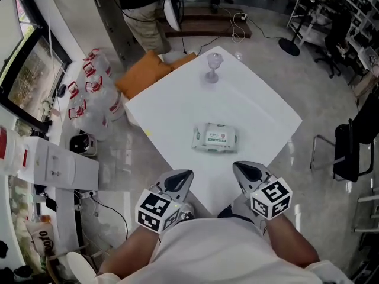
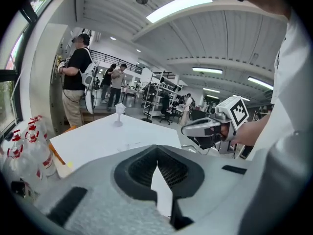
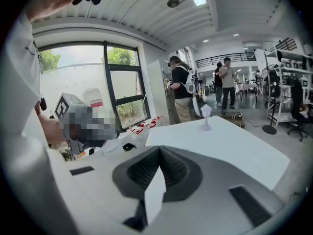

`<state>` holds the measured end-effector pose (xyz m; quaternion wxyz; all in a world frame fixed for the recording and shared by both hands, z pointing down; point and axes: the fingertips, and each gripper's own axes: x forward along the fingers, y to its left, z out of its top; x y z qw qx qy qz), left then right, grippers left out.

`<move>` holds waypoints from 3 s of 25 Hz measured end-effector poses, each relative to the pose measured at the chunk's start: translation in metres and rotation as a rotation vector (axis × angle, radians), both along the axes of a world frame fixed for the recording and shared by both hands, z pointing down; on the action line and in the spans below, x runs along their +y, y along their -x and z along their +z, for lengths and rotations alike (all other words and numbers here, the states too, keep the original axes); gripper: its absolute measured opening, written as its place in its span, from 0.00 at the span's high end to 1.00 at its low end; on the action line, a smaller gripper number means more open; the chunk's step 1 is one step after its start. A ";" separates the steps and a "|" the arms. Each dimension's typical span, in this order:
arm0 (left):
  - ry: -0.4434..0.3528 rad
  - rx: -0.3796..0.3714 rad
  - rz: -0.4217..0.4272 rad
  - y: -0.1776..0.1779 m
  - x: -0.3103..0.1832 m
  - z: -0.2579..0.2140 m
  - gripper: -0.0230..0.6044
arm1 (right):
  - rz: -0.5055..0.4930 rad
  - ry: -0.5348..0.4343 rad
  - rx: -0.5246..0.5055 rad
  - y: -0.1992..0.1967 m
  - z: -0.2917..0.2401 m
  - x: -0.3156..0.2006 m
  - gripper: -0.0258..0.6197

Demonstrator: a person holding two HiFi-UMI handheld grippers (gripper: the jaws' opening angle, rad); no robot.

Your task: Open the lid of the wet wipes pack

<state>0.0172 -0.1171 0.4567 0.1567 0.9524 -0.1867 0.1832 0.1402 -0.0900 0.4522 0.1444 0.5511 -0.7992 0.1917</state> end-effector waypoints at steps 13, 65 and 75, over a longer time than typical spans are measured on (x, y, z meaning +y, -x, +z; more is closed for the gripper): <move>0.011 -0.058 -0.145 -0.004 -0.002 0.008 0.96 | -0.157 0.024 0.017 -0.012 0.026 -0.025 0.95; 0.079 -0.116 -0.354 0.055 0.002 0.039 0.96 | -0.608 0.127 0.765 -0.008 0.189 -0.118 0.86; 0.100 -0.122 -0.384 0.063 -0.001 0.046 0.96 | -0.608 0.150 0.797 -0.009 0.202 -0.130 0.74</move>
